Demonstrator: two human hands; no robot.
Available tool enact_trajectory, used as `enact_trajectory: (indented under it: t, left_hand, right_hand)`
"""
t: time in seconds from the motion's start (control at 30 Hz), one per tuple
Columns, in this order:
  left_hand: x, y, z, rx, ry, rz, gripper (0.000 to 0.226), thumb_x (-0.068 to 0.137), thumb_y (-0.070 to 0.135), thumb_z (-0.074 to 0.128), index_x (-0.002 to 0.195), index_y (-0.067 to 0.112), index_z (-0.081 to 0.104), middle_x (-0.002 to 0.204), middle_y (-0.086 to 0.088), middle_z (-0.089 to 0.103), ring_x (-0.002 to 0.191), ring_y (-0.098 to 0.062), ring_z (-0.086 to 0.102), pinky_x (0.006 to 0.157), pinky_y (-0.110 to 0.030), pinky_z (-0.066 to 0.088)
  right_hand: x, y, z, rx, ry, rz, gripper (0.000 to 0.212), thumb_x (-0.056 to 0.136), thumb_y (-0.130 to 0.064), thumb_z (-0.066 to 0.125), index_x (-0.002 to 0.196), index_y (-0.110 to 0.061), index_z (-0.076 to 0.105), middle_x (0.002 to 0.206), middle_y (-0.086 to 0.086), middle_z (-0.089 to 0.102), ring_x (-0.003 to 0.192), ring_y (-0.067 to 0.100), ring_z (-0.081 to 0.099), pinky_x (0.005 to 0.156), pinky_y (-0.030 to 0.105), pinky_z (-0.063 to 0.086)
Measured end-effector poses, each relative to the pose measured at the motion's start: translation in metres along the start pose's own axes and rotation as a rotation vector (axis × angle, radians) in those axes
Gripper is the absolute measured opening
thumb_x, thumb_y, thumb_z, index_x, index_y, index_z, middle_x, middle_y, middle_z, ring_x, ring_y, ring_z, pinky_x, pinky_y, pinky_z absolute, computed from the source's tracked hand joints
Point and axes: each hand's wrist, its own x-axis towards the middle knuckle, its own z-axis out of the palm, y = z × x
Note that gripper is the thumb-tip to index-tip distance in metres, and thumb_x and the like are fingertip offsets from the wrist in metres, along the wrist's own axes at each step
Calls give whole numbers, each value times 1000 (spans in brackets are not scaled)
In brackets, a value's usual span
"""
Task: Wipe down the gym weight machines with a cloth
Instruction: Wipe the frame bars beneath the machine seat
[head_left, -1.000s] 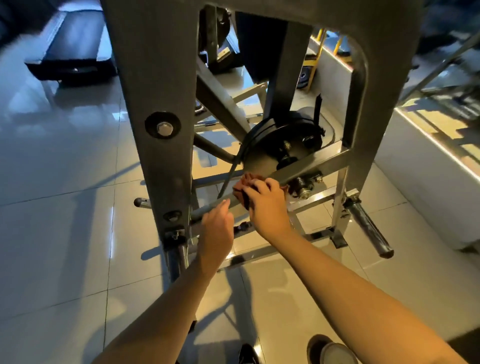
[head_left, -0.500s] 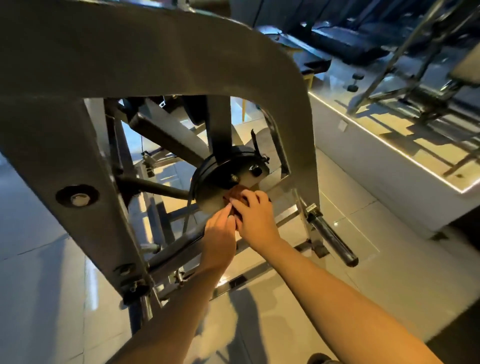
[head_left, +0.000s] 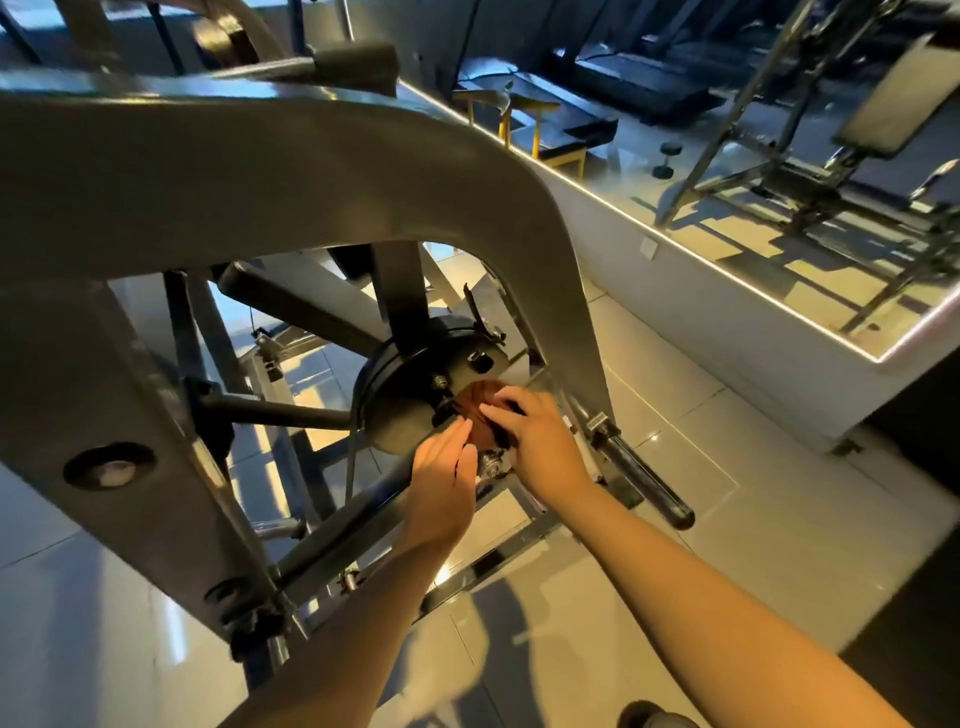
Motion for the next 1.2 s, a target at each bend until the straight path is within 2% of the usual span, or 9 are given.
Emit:
enact_trajectory:
  t: [0.13,0.3,0.47,0.57,0.67,0.77,0.9,1.03,1.2]
  left_hand:
    - [0,1,10,-38,23,4,22,101,10,49,98,3,70,122,-19,68,119,-34,64,96,-51,53]
    - [-2,34,7,-205,205,31,20,107,15,41,115,1,55,112,-28,70,107,-42,69,90,-54,55]
    - [-4,64,6,-329,-88,-140,25,106,18,50,118,2,65,127,-20,66,116,-28,66,95,-33,55]
    - [0,108,2,-691,-181,-504,38,107,17,44,146,16,46,140,-4,56,131,-17,54,95,-15,44]
    - [0,143,20,-1001,-114,-559,36,107,3,40,142,11,46,125,-11,65,106,-10,69,82,-20,55]
    - [8,182,39,-970,-12,-676,30,105,7,47,128,21,60,102,-25,68,68,-21,65,57,-32,53]
    - [14,222,58,-827,48,-686,35,97,-2,49,79,26,58,75,-9,57,63,-17,52,54,-23,46]
    - [18,220,87,-712,41,-755,14,103,19,55,97,26,67,97,0,70,92,-16,67,84,-31,56]
    - [38,206,115,-727,1,-798,15,106,23,49,105,22,64,104,-3,67,101,-20,65,87,-29,53]
  right_hand:
    - [7,-8,-10,155,137,258,39,89,-3,70,128,-11,68,136,12,55,127,33,50,108,42,46]
    - [-2,-21,-10,292,46,271,35,94,4,56,122,-10,72,129,9,59,120,26,54,109,27,40]
    - [-27,-10,-38,404,82,355,35,97,1,55,124,-15,71,126,1,61,118,12,52,96,-2,25]
    - [-45,11,-55,544,107,387,36,98,-1,54,125,-19,69,119,-9,55,119,13,52,106,19,37]
    - [-65,39,-72,678,45,439,34,101,-7,52,125,-27,66,122,-11,51,115,8,52,102,27,46]
    - [-82,69,-82,755,60,384,26,96,-9,59,114,-24,70,121,2,60,109,16,63,95,38,56]
    - [-89,114,-96,710,-64,308,34,98,-2,49,120,-14,71,112,-4,67,100,2,61,90,11,47]
    - [-83,141,-97,673,-39,313,27,101,-10,49,115,-13,73,107,-1,71,94,5,65,88,14,51]
    - [-65,166,-76,619,-117,363,25,105,-25,52,124,-18,66,117,-5,66,102,2,61,94,9,46]
